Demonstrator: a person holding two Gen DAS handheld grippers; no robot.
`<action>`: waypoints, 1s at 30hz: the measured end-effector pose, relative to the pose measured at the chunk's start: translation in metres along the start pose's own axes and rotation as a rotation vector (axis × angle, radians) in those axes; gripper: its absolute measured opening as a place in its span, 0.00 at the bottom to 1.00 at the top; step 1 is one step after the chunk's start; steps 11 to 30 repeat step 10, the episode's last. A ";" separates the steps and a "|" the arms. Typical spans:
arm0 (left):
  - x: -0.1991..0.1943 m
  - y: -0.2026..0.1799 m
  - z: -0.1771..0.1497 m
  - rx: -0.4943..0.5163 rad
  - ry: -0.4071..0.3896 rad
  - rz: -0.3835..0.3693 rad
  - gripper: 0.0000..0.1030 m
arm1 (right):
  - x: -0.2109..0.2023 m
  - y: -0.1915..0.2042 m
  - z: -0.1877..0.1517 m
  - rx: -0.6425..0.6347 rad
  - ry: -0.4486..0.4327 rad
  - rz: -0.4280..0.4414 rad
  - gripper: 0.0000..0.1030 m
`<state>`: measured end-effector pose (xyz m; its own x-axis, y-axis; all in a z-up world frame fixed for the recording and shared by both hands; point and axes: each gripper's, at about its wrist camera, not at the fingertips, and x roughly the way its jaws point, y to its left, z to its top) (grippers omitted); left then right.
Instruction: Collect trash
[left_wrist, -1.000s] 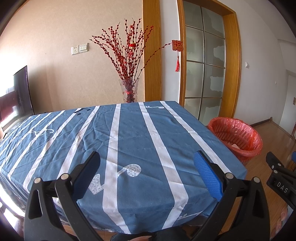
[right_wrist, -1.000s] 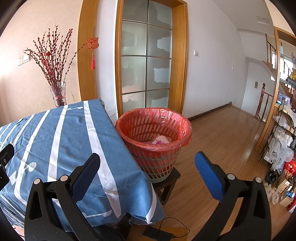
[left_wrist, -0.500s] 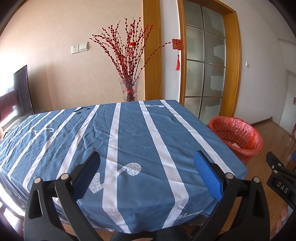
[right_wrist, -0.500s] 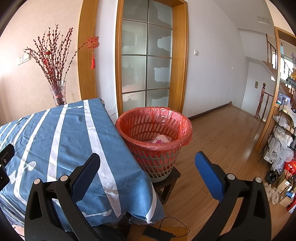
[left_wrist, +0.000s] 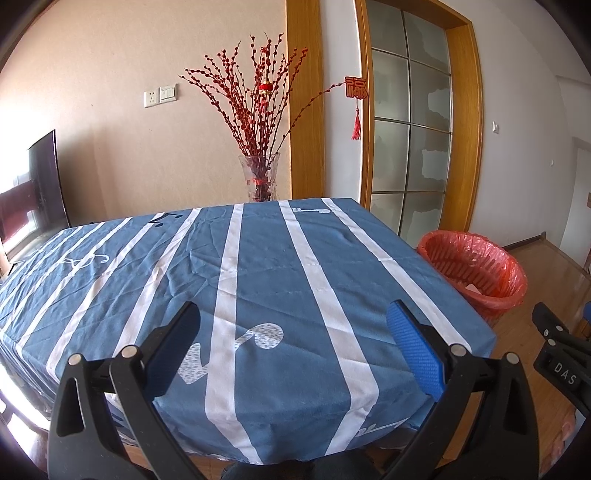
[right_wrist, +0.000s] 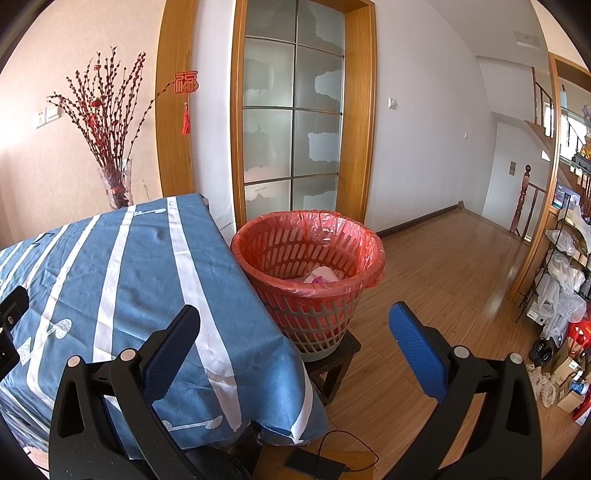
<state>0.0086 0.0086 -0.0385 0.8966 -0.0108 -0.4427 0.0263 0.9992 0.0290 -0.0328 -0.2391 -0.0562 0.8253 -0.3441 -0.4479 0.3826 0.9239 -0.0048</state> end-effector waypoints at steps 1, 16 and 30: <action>0.000 0.001 0.000 -0.001 0.003 -0.001 0.96 | 0.000 0.000 0.000 0.000 0.000 0.000 0.98; 0.002 0.002 0.002 -0.001 0.013 -0.007 0.96 | 0.000 -0.001 -0.001 0.000 0.001 0.001 0.98; 0.002 0.002 0.002 -0.001 0.013 -0.007 0.96 | 0.000 -0.001 -0.001 0.000 0.001 0.001 0.98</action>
